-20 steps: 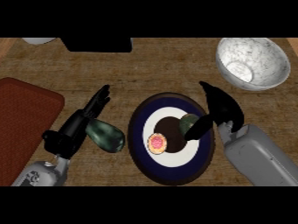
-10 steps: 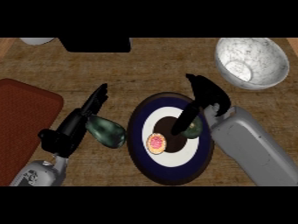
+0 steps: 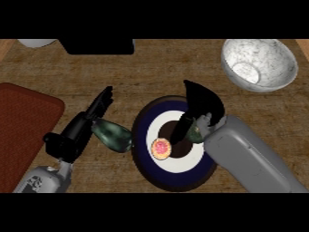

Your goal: Pick the squash from the plate and place it in the bowl

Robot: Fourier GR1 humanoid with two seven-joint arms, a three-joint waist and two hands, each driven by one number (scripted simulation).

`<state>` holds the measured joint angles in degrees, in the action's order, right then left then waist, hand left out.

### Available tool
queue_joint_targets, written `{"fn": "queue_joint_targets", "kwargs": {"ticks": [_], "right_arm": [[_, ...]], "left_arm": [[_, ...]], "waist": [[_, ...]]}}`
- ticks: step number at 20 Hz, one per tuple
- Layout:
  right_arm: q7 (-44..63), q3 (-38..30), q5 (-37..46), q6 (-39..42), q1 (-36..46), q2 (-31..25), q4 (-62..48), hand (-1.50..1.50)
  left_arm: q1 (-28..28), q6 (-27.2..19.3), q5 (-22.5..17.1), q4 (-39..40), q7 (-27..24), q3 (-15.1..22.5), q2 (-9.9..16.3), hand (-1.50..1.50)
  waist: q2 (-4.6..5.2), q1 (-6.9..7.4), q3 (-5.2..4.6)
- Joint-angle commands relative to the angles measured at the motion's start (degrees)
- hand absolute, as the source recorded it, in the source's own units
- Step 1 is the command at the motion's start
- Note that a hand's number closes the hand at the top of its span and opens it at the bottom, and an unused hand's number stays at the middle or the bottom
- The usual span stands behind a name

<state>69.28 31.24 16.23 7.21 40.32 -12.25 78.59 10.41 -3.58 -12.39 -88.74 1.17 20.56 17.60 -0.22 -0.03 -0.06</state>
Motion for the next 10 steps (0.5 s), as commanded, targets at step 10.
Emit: {"fn": "queue_joint_targets", "kwargs": {"ticks": [10], "right_arm": [[10.9, 4.2, 14.7, -1.5, -4.4, 3.7, -1.1, -1.50]], "left_arm": [[-0.9, 0.5, 1.6, -0.7, 0.8, -1.1, -1.3, 0.00]], "waist": [[-0.01, -0.16, 0.02]]}}
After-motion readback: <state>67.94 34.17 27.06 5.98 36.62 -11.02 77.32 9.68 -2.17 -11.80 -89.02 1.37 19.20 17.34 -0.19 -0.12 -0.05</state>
